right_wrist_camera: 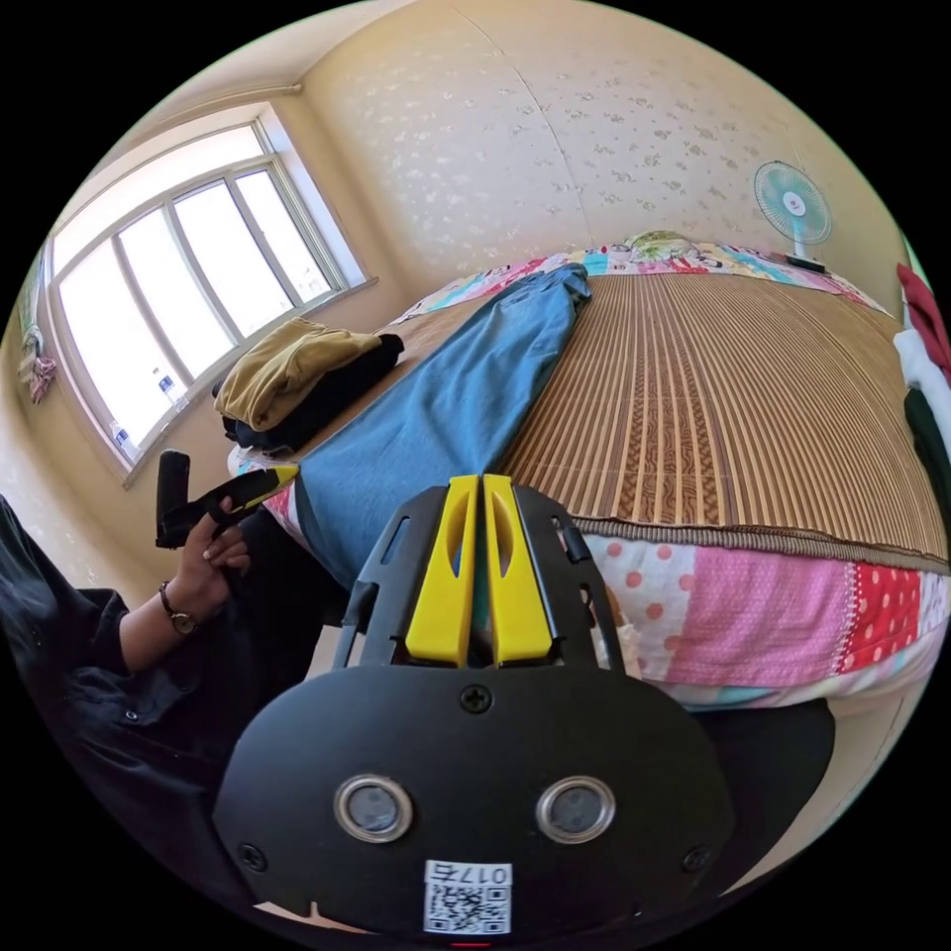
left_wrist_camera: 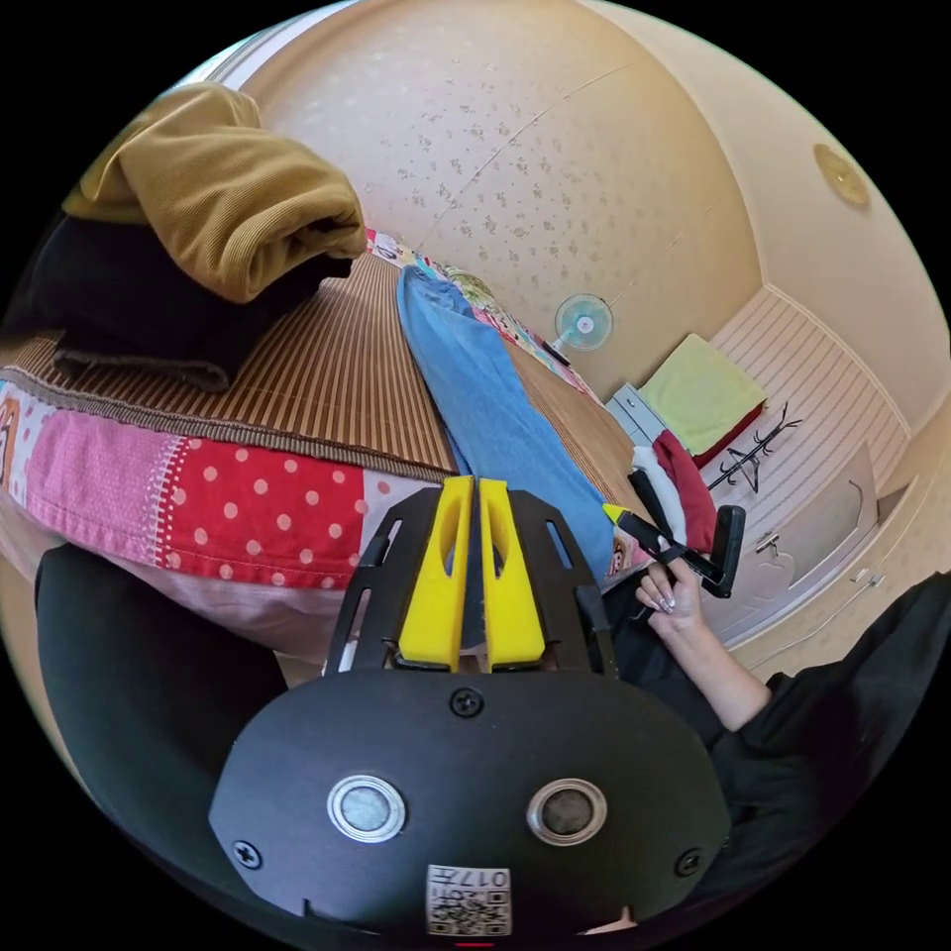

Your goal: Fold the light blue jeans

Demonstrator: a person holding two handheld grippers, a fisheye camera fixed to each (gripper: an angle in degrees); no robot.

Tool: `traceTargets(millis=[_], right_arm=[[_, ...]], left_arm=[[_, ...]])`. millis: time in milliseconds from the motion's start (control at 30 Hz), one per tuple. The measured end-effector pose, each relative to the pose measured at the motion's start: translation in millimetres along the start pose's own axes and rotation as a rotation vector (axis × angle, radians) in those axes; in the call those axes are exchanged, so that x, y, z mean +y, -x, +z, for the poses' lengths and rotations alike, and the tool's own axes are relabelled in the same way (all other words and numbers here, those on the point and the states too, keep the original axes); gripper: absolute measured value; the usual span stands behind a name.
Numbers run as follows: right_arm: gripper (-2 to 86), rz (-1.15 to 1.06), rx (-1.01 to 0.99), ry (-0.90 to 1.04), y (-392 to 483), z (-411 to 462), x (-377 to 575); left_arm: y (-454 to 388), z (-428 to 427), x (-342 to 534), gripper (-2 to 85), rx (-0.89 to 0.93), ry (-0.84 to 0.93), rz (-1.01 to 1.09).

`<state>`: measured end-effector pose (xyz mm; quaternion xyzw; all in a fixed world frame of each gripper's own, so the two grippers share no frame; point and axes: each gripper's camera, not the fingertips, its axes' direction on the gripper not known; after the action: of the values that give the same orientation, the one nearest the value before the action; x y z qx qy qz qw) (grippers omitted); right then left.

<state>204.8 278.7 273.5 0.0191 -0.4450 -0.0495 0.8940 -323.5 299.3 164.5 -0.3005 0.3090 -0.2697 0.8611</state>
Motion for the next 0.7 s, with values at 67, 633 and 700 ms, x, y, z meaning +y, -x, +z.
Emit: traceTargets(millis=[67,633,700], right_arm=[[1.2,0.002,-0.02,-0.021,-4.2,-5.3,-1.8],[1.2,0.088,-0.09,0.006,-40.8,-14.3,-37.2],[1.2,0.088,-0.094,0.008,-42.9,-15.3,-42.1]], left_arm=[[1.2,-9.0,-1.2,-0.9,0.056,-0.045,0.012],[-1.7,-1.1,-19.1,6.0,0.002,0.049,-0.026],[-4.8,2.5,-20.8,5.9,-0.006,0.072,-0.021]])
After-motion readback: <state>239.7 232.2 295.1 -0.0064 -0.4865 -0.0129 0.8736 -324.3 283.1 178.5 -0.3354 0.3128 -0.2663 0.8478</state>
